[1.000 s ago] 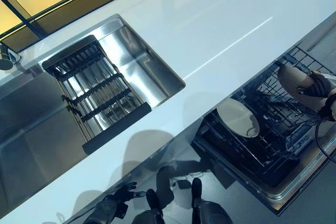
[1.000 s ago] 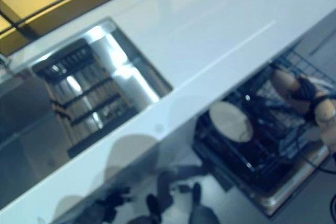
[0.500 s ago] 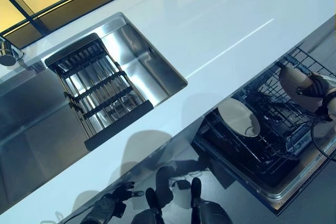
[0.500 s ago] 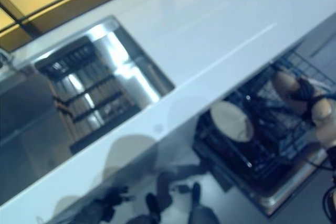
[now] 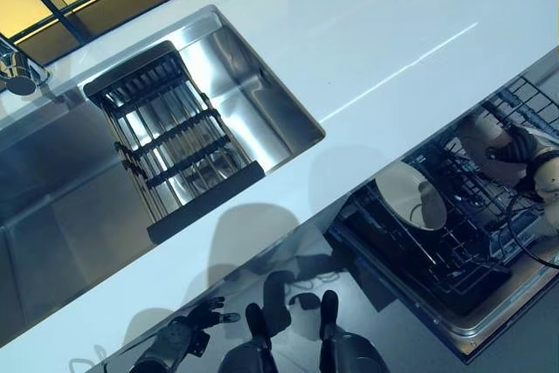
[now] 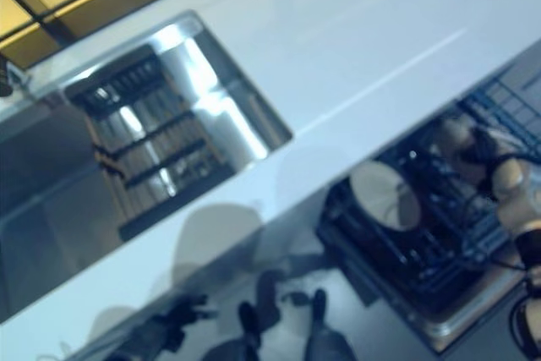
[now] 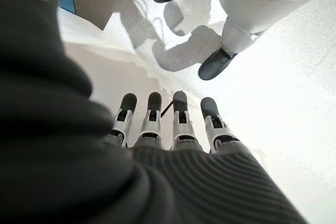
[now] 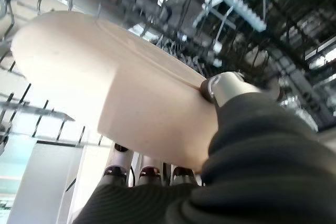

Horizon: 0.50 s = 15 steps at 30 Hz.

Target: Take plates into dishwasher

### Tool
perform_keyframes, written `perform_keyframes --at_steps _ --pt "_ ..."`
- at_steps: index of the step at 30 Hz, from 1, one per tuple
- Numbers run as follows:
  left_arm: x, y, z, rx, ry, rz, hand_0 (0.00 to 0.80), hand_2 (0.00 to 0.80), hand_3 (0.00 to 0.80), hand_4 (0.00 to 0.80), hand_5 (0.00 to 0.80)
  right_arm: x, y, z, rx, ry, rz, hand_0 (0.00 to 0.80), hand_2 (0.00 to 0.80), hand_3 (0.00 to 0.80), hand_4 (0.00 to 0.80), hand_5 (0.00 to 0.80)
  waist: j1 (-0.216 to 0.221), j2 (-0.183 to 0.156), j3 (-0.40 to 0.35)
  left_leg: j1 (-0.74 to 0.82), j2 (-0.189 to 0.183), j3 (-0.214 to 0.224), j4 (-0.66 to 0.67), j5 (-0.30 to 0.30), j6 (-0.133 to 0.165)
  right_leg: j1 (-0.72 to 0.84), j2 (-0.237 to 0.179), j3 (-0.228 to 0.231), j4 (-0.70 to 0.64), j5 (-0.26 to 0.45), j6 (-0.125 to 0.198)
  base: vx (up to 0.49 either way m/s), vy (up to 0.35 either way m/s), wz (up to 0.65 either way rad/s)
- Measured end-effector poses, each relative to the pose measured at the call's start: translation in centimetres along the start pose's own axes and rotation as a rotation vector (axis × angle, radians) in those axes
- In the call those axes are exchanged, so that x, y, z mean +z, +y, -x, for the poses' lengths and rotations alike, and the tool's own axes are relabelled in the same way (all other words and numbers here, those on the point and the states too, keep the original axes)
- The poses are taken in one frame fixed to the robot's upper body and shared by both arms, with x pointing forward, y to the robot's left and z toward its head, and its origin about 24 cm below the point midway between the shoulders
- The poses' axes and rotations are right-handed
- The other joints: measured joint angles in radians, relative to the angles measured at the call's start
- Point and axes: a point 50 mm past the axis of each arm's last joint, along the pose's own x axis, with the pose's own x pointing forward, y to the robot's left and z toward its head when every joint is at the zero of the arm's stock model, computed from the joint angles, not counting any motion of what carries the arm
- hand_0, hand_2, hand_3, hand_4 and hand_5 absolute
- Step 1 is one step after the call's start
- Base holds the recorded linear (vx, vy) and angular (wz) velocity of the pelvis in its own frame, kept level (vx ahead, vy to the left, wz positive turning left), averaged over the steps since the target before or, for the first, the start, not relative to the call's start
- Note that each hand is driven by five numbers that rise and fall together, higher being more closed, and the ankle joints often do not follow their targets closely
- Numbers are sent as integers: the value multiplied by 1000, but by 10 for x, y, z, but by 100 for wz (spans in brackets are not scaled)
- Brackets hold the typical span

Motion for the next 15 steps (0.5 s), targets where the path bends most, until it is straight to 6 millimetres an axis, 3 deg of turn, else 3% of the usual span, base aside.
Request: perform_keyframes --at_steps 6,15 --pt "10 1 -2 -4 -28 -12 0 0 0 0 0 -9 -6 -3 -13 60 -20 800 800 800 800 800 15 26 24 -14 0 -17 0 6 -9 -6 0 -17 0 1 0 1 3 7" --pt "16 4 -3 1 -42 -19 0 0 0 0 0 -16 -7 -7 -33 123 -55 800 800 800 800 800 18 24 41 -33 -4 -26 0 11 -15 -20 -1 -23 1 1 0 0 0 1"
